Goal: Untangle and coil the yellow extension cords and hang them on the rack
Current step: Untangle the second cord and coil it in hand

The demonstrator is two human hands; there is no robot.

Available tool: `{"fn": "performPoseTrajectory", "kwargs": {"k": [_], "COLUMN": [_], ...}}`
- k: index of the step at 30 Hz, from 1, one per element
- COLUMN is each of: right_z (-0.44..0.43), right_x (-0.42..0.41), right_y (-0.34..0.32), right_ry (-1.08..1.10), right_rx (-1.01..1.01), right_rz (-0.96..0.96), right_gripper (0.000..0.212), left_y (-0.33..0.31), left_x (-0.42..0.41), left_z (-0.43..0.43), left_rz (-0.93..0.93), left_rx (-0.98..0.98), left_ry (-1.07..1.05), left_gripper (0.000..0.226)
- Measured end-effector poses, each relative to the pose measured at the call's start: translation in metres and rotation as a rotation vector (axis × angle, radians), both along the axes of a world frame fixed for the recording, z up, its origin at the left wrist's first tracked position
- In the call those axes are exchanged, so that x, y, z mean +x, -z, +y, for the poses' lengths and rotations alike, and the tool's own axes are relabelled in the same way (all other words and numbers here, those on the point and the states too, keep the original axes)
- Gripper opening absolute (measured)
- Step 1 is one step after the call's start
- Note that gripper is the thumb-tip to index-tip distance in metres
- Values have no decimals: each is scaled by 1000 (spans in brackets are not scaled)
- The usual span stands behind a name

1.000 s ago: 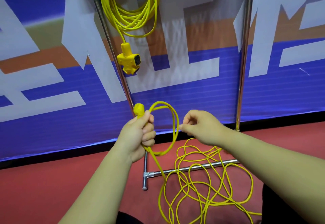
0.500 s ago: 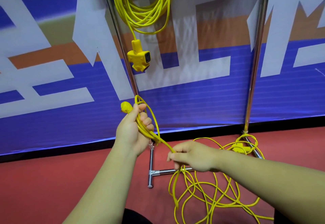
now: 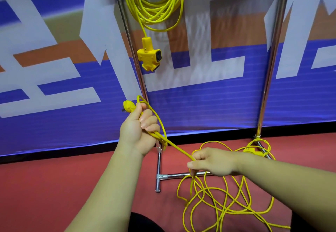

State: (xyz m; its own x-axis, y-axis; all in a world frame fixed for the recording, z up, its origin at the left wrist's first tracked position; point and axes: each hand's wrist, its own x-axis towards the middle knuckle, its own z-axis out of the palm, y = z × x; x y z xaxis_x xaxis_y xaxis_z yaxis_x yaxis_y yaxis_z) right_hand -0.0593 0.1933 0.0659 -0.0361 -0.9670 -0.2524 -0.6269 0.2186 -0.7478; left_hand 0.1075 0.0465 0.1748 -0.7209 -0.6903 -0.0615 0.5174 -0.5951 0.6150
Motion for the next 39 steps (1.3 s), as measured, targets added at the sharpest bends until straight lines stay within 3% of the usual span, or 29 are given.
{"fn": "performPoseTrajectory", "kwargs": {"k": [3, 6, 9, 12, 20, 22, 25, 27, 31, 34, 36, 39], "right_z": [6, 2, -1, -3, 10, 14, 19, 21, 27, 36, 42, 45], "right_x": [-16, -28, -37, -38, -19, -19, -20, -24, -40, -57, -65, -69], "right_y": [7, -6, -39, -69, -99, -102, -106, -107, -82, -58, -49, -48], "right_ry": [75, 340, 530, 524, 298, 289, 299, 285, 216, 202, 242, 406], "right_rx": [62, 2, -32, -131, -335, -346, -370, -381, -200, 1, 82, 86], "right_rz": [-57, -368, -689, -863, -521, -508, -544, -591, -574, -419, -350, -400], "right_gripper": [48, 38, 31, 25, 28, 29, 30, 32, 33, 34, 37, 45], "left_y": [-1, 2, 10, 20, 33, 35, 32, 25, 6, -7, -9, -1], "left_x": [9, 15, 12, 0, -21, -22, -24, -25, -18, -7, 0, 3], "left_z": [-10, -13, -6, 4, 28, 33, 38, 37, 20, 1, -11, -22], "left_rz": [9, -96, -341, -566, -623, -633, -619, -539, -264, -107, -73, -152], "left_rx": [21, -62, -331, -613, -713, -765, -787, -743, -560, -379, -299, -280], "left_ry": [-16, 13, 9, -25, 111, 182, 208, 165, 32, -71, -135, -188], "left_gripper": [31, 27, 17, 18, 18, 14, 31, 21, 12, 11, 16, 18]}}
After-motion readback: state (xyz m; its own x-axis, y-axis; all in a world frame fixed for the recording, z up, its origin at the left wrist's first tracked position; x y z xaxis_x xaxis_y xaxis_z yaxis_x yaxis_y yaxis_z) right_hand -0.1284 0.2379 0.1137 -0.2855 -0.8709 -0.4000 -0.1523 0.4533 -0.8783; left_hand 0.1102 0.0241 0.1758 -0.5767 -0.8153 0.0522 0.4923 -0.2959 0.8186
